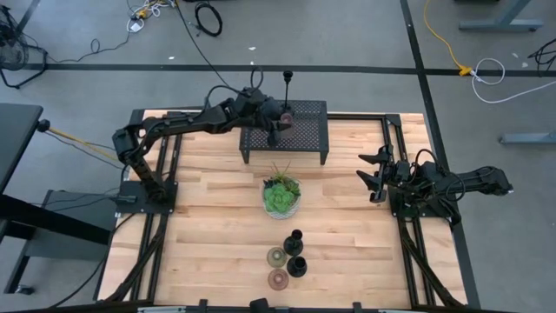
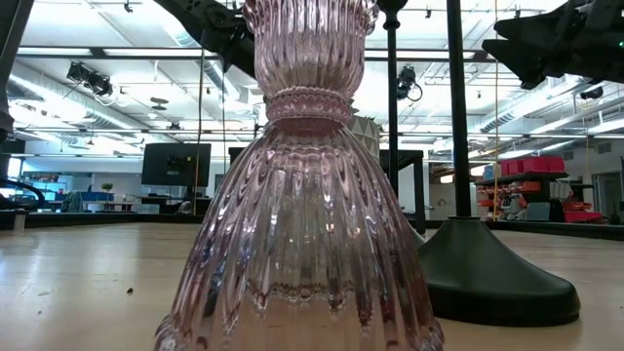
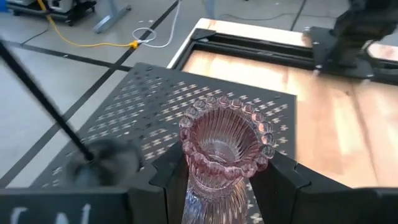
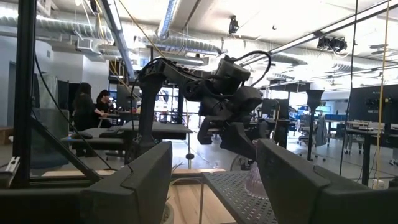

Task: Pick & Place candle stick holders
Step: Put the left pink glass candle holder on the shelf, then put the green glass candle holder on the shelf aligned with the other pink glass candle holder

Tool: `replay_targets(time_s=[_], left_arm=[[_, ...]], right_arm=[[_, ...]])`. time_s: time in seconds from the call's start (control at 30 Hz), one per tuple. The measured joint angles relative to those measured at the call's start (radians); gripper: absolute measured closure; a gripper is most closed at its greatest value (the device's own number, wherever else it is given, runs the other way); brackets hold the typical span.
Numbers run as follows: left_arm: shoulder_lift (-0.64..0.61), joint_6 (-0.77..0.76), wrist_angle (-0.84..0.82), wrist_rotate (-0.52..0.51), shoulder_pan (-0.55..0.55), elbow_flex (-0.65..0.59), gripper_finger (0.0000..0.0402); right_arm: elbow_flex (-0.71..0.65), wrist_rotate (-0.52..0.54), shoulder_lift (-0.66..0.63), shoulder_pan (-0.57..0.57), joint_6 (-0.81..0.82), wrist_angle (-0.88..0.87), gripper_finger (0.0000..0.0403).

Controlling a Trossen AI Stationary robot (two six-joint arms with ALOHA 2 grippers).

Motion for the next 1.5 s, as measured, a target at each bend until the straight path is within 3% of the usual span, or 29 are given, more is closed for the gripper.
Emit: replay_targets(time_s=[0.2, 0.57, 0.93, 1.23, 1.5], left_arm=[[0.0, 0.005, -0.002, -0.002, 0.001, 0.0, 0.0239], [-0.001, -0.002, -0.002, -0.028, 0.0, 0.0, 0.0174], [-0.006, 0.002, -0.006, -0.05, 0.0, 0.0, 0.0172], [-0.11, 0.005, -0.034, -0.048, 0.0, 0.0, 0.017], [-0.221, -0.021, -0.287, 0.055, -0.033, 0.001, 0.017]], right_arm=[[0.0, 0.0, 0.0, 0.0, 0.0, 0.0, 0.0167], [0.0, 0.0, 0.0, 0.0, 0.0, 0.0, 0.0167], [0.0, 0.0, 0.0, 0.0, 0.0, 0.0, 0.0167], [0.0, 0.0, 0.0, 0.0, 0.005, 0.0, 0.0167], [0.0, 0.0, 0.0, 0.0, 0.008, -0.017, 0.0167]])
